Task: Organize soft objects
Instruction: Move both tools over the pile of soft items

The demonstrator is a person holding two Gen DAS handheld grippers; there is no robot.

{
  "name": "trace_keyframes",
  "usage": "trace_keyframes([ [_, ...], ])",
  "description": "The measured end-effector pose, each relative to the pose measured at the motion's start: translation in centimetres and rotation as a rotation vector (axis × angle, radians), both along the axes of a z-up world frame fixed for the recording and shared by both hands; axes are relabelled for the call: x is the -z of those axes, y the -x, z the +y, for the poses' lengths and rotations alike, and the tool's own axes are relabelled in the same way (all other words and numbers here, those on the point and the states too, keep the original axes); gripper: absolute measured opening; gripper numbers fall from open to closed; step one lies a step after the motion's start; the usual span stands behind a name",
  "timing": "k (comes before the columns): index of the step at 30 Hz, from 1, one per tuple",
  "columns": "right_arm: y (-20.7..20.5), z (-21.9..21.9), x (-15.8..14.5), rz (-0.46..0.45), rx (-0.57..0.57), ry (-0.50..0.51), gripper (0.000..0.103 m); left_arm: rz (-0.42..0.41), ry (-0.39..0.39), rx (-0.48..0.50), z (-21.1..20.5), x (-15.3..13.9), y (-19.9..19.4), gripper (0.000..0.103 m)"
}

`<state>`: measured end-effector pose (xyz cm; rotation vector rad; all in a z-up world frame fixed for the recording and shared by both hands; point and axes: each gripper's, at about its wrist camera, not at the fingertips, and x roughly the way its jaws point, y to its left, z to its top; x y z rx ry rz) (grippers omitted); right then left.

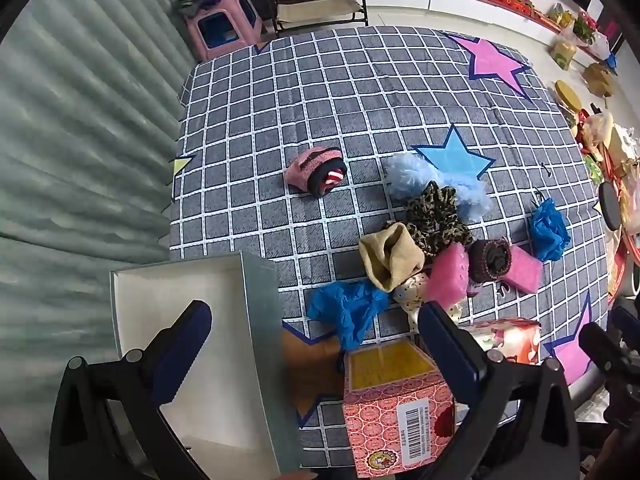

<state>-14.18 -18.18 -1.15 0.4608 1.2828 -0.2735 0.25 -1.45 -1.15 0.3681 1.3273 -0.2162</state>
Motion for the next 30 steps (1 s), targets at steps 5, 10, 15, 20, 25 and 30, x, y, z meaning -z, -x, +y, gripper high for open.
trace_keyframes([
  [5,0.3,0.1,0.5,0.010,0.011,0.001,0.102,0.000,0.001,0.009,-0.1,0.1,-0.2,0.103],
  [10,0.3,-0.2,0.7,0.007,0.022,0.002,0.102,0.008,0.002,0.012,-0.3,0.1,-0.6,0.103],
  [15,-0.1,-0.3,0.8,0.018,0.013,0.022,0.102,0.010,0.000,0.014,-0.4,0.2,-0.8,0.103],
  [20,-0.4,-0.4,1.1,0.030,0.008,0.031,0.102,0.010,-0.006,0.016,-0.6,0.2,-1.0,0.103],
  [25,-0.6,-0.6,1.2,0.033,0.013,0.025,0.102,0.016,-0.012,0.021,-1.0,0.4,-1.4,0.103],
  [30,-0.7,-0.9,1.5,0.046,0.014,0.026,0.102,0.019,-0.017,0.024,-1.3,0.7,-1.5,0.103],
])
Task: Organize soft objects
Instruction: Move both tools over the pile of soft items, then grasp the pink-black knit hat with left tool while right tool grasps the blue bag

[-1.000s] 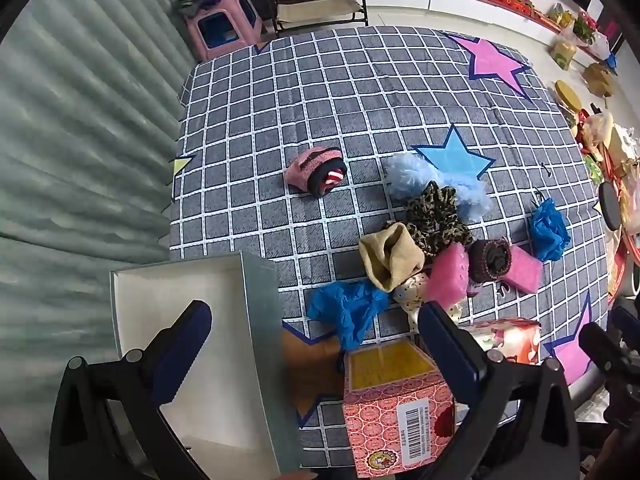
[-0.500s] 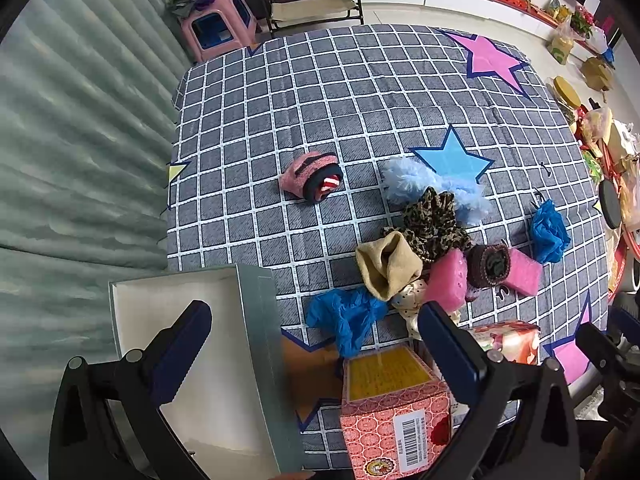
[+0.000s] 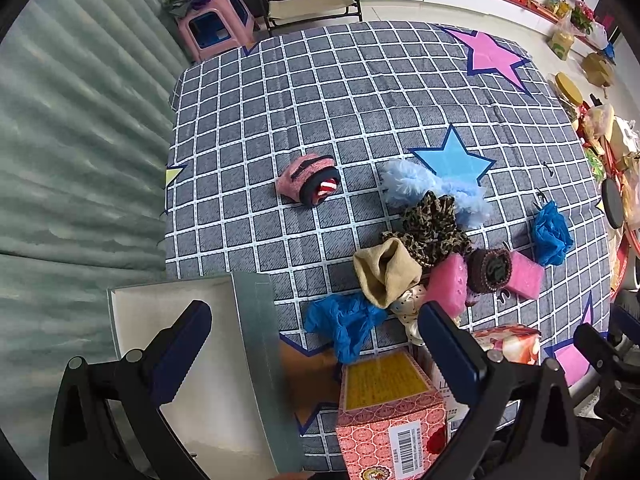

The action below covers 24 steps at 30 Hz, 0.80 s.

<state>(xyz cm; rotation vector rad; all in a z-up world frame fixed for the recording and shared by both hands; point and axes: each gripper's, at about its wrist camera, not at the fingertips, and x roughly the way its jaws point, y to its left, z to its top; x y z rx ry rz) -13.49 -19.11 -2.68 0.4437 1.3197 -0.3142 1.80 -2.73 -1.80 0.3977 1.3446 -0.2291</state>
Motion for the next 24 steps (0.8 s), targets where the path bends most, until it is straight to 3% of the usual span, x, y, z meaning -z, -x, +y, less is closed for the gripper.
trace_keyframes([
  [10,0.1,-1.2,0.8,0.015,0.021,-0.015,0.102,0.017,-0.005,-0.023,0.2,0.4,-1.7,0.103],
  [24,1.8,-5.8,3.4,0.034,0.155,-0.048,0.102,-0.027,-0.108,-0.071,1.2,3.7,-8.3,0.103],
])
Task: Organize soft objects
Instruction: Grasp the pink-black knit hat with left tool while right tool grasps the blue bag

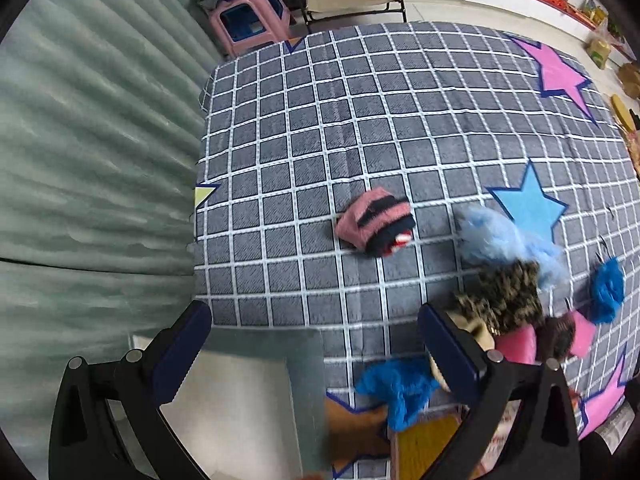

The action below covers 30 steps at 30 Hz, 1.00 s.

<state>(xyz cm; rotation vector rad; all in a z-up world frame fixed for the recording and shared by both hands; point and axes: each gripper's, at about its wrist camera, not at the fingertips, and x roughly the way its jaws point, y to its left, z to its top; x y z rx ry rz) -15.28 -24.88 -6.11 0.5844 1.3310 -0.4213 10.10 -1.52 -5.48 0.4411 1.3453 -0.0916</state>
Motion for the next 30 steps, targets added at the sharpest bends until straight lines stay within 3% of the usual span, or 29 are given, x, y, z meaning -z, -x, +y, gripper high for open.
trace_keyframes([
  [8,-0.7,-3.4,2.2,0.046,0.066,0.000,0.102,0.076,0.010,0.013,-2.3,4.6,-3.8,0.103],
  [19,-6.1,-5.7,7.0,0.090,0.010,0.043,0.102,0.149,-0.044,0.013,-3.9,11.2,-6.2,0.103],
  [23,-7.7,-5.8,10.1,0.156,-0.045,0.028,0.102,0.170,-0.052,0.012,-4.7,13.7,-5.7,0.103],
  [25,-8.2,-5.7,11.5,0.178,-0.063,0.030,0.102,0.125,-0.032,0.021,-4.9,13.5,-5.5,0.103],
  [30,-9.0,-5.2,13.2,0.214,-0.103,0.066,0.103,0.106,-0.036,0.033,-5.5,13.5,-4.9,0.103],
])
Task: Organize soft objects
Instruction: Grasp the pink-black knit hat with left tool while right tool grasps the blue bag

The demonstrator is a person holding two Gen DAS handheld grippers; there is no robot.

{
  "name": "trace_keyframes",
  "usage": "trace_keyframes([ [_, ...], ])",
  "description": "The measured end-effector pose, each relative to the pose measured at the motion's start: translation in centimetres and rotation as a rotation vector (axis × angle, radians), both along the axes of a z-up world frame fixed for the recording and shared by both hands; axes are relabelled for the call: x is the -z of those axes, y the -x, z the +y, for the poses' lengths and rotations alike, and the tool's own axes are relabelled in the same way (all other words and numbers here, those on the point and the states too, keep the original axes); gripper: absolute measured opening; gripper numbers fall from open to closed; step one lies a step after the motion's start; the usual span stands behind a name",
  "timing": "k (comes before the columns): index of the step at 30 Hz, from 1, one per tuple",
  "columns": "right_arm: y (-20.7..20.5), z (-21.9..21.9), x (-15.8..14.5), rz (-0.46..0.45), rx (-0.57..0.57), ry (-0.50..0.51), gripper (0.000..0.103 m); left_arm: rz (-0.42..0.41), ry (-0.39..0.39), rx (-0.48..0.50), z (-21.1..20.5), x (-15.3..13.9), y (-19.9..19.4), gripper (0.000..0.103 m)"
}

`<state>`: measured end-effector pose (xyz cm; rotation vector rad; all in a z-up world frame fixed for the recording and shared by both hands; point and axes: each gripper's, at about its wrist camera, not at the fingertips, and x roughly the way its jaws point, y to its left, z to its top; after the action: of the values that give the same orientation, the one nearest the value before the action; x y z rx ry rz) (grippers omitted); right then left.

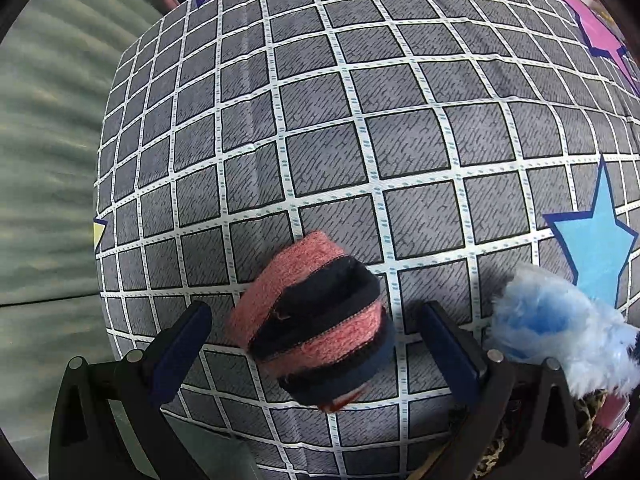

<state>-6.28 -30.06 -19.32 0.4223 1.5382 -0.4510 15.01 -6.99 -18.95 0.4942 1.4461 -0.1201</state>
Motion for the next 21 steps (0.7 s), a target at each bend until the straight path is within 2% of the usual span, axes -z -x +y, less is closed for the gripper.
trace_keyframes([
  [6,0.4,-0.2,0.0,-0.005,0.038,-0.008,0.103,0.027,0.044,-0.080,1.9,0.4,0.5,0.103],
  [8,0.7,-0.1,0.0,-0.003,0.026,-0.015,0.103,0.019,0.023,-0.062,2.0,0.2,0.7,0.103],
  [10,-0.1,-0.8,0.0,0.016,0.000,-0.021,0.103,0.006,-0.001,-0.019,2.4,-0.2,1.2,0.097],
  [11,-0.5,-0.9,0.3,0.017,-0.006,-0.020,0.103,0.013,0.007,-0.004,1.7,-0.4,1.3,0.085],
  [12,-0.5,-0.9,0.2,0.016,-0.012,-0.018,0.102,0.036,0.043,0.016,1.3,-0.7,1.6,0.063],
  [13,-0.5,-0.5,0.4,0.013,-0.020,-0.013,0.101,0.047,0.052,0.026,0.7,-0.9,1.9,0.052],
  [14,-0.4,-0.2,0.1,0.006,-0.025,-0.009,0.095,0.037,0.015,0.046,0.3,-1.0,2.2,0.039],
  [15,-0.2,0.3,-0.2,-0.002,-0.032,-0.003,0.084,0.034,-0.004,0.062,0.2,-1.0,2.5,0.034],
  [16,0.1,0.6,-0.8,-0.012,-0.042,0.003,0.066,0.028,-0.001,0.061,0.2,-1.2,2.7,0.031],
  [18,0.4,0.6,-1.8,-0.033,-0.058,0.002,0.038,0.029,0.032,0.039,0.3,-1.9,3.0,0.025],
  [19,0.5,0.4,-1.9,-0.039,-0.053,-0.016,0.038,0.039,0.082,0.017,0.9,-2.6,3.1,0.024],
  [21,1.1,-0.5,-2.2,-0.060,-0.003,-0.069,0.036,0.026,0.123,-0.001,2.3,-4.1,3.3,0.024],
])
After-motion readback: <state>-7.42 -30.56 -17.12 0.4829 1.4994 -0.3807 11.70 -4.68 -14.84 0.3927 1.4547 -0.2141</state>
